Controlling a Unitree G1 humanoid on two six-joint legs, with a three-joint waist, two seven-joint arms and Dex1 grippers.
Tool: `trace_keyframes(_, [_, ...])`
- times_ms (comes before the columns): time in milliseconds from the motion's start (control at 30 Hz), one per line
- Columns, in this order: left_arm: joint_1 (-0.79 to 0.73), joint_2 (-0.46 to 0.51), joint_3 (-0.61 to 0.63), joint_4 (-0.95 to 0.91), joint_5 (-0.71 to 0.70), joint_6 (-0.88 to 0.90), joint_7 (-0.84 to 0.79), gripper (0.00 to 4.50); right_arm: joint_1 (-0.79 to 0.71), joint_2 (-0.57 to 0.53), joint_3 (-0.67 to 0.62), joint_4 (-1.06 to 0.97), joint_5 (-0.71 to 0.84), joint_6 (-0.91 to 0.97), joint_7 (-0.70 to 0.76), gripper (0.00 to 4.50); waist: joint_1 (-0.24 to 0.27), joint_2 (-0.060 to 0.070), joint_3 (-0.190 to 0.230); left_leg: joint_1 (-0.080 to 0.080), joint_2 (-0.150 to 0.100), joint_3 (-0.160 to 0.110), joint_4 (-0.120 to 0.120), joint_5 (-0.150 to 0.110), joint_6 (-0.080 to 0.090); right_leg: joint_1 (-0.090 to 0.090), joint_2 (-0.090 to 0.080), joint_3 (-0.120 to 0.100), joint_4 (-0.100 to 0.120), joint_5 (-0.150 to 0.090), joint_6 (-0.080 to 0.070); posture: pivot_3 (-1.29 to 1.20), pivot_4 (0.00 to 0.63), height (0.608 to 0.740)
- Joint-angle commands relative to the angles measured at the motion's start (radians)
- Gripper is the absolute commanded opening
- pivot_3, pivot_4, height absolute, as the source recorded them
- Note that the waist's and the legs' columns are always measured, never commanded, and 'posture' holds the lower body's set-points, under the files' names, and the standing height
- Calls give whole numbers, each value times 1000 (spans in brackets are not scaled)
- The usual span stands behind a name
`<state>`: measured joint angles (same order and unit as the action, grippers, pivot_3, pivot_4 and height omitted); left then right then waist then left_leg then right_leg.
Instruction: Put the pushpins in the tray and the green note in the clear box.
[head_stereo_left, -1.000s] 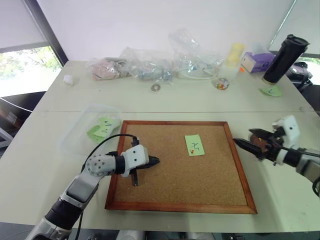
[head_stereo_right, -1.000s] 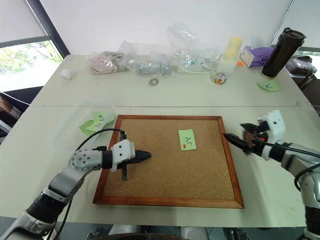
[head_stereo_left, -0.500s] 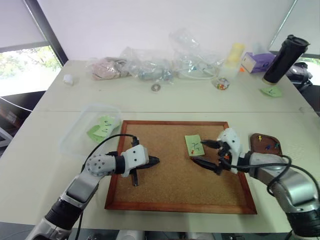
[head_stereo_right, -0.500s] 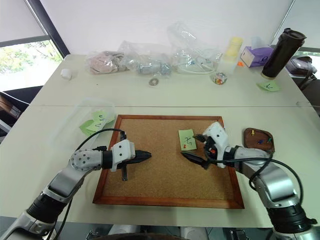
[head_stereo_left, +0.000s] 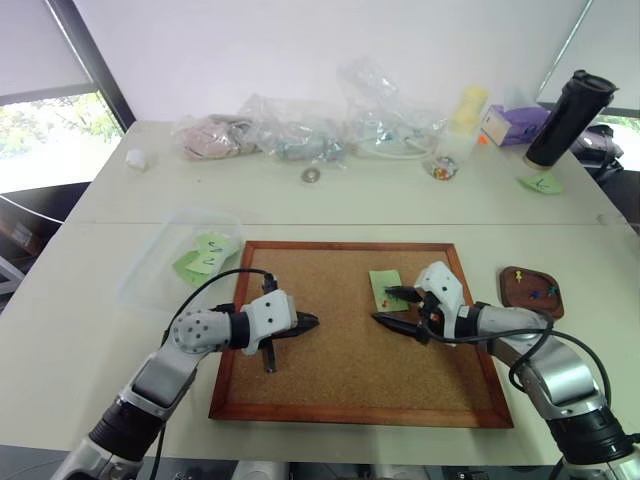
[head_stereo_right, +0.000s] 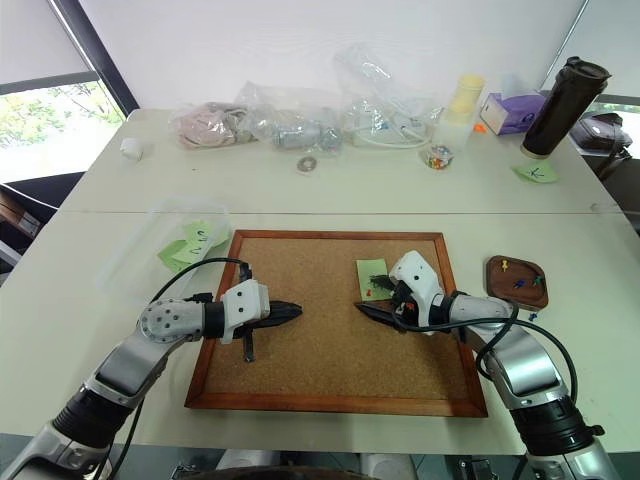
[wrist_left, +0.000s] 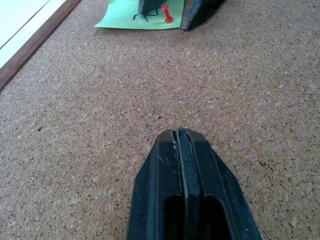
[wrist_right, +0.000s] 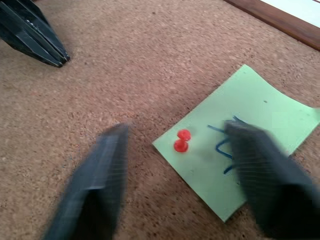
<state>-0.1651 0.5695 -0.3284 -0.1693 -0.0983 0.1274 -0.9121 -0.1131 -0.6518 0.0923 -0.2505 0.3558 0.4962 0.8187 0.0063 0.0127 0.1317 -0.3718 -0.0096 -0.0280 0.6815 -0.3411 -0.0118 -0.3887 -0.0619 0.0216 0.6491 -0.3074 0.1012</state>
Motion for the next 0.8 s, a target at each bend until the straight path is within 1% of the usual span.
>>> trace_keyframes(33, [30,11,-38,50,37,29,-14,0,9,0,-3,-3,-6,-3,6,991,0,0,0,0,0,0,0,0,0,0,0,0,0,0,0,0,150,740])
trace_keyframes(67, [29,11,-38,52,37,28,-15,0,11,-1,-4,-4,-6,-2,6,560,0,0,0,0,0,0,0,0,0,0,0,0,0,0,0,0,150,740])
trace_keyframes(100, [29,11,-38,54,37,27,-15,0,16,-4,-2,-9,-9,-2,8,16,0,0,0,0,0,0,0,0,0,0,0,0,0,0,0,0,150,740])
trace_keyframes(300, [28,9,-41,57,39,24,-14,0,22,-3,-1,-25,-14,-1,5,16,1,-1,0,0,0,0,0,0,0,0,0,0,0,0,0,0,150,740])
trace_keyframes(433, [31,9,-45,60,41,20,-14,0,-8,8,-46,-68,42,50,-7,16,1,-1,0,0,0,0,0,0,0,0,0,0,0,0,0,0,150,740])
trace_keyframes(800, [29,8,-46,52,36,35,-18,0,-45,-38,-111,-169,100,125,5,16,2,-1,-1,-1,0,0,0,0,0,0,0,0,0,0,0,0,150,740])
